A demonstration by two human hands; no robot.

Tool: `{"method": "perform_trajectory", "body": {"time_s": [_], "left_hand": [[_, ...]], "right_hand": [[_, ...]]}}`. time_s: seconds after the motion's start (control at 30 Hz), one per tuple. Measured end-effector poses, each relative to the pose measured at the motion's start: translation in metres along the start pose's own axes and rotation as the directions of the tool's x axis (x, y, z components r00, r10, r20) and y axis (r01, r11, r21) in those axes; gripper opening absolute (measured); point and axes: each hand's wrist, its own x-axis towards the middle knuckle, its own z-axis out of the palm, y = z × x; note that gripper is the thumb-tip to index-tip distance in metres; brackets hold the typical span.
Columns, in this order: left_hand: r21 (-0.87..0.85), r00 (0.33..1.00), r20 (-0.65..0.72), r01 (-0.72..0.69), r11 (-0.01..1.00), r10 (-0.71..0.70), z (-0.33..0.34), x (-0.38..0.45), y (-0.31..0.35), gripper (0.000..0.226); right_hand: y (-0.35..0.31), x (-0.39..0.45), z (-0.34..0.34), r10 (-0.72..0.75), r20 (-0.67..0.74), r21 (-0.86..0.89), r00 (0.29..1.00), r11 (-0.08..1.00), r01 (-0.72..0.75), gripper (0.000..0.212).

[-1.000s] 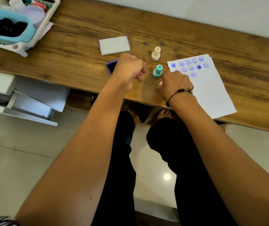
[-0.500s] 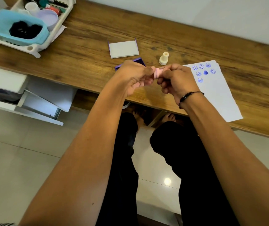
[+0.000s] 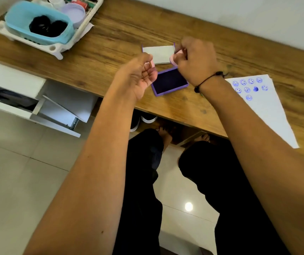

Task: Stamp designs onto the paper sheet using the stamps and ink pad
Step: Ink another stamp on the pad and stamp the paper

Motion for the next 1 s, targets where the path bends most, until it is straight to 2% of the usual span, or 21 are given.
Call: {"method": "perform_trajectory", "body": {"time_s": [0.07, 0.13, 0.2, 0.3, 0.4, 0.53, 1.0], "left_hand": [[0.010, 1.000, -0.014, 0.016, 1.000, -0.016, -0.003, 0.002, 0.001, 0.017], [0.083, 0.999, -0.033, 0.044, 0.996, -0.041, -0.005, 0.004, 0.000, 0.018], [0.140, 0.996, -0.068, 0.073, 0.987, -0.064, -0.005, 0.004, -0.003, 0.017], [0.145, 0.992, -0.086, 0.105, 0.984, -0.093, -0.002, 0.002, -0.006, 0.017], [0.150, 0.990, -0.092, 0.119, 0.981, -0.106, -0.001, 0.004, -0.004, 0.017], [0.120, 0.987, -0.107, 0.129, 0.984, -0.116, -0.005, 0.006, -0.003, 0.018], [0.114, 0.984, -0.142, 0.127, 0.985, -0.111, 0.002, 0.002, -0.002, 0.010]], "right_hand": [[-0.009, 0.000, 0.010, -0.058, 0.004, -0.147, 0.998, 0.987, 0.058, 0.026], [-0.011, -0.010, 0.032, -0.086, 0.112, -0.265, 0.990, 0.958, 0.113, 0.027], [-0.009, -0.020, 0.046, -0.091, 0.231, -0.301, 0.969, 0.940, 0.160, 0.030], [-0.006, -0.013, 0.043, -0.118, 0.313, -0.362, 0.943, 0.903, 0.233, 0.031], [-0.005, -0.007, 0.040, -0.139, 0.336, -0.355, 0.932, 0.897, 0.262, 0.031], [0.000, -0.003, 0.040, -0.240, 0.415, -0.378, 0.877, 0.832, 0.406, 0.031], [0.006, -0.004, 0.044, -0.278, 0.405, -0.366, 0.871, 0.824, 0.433, 0.029]]}}
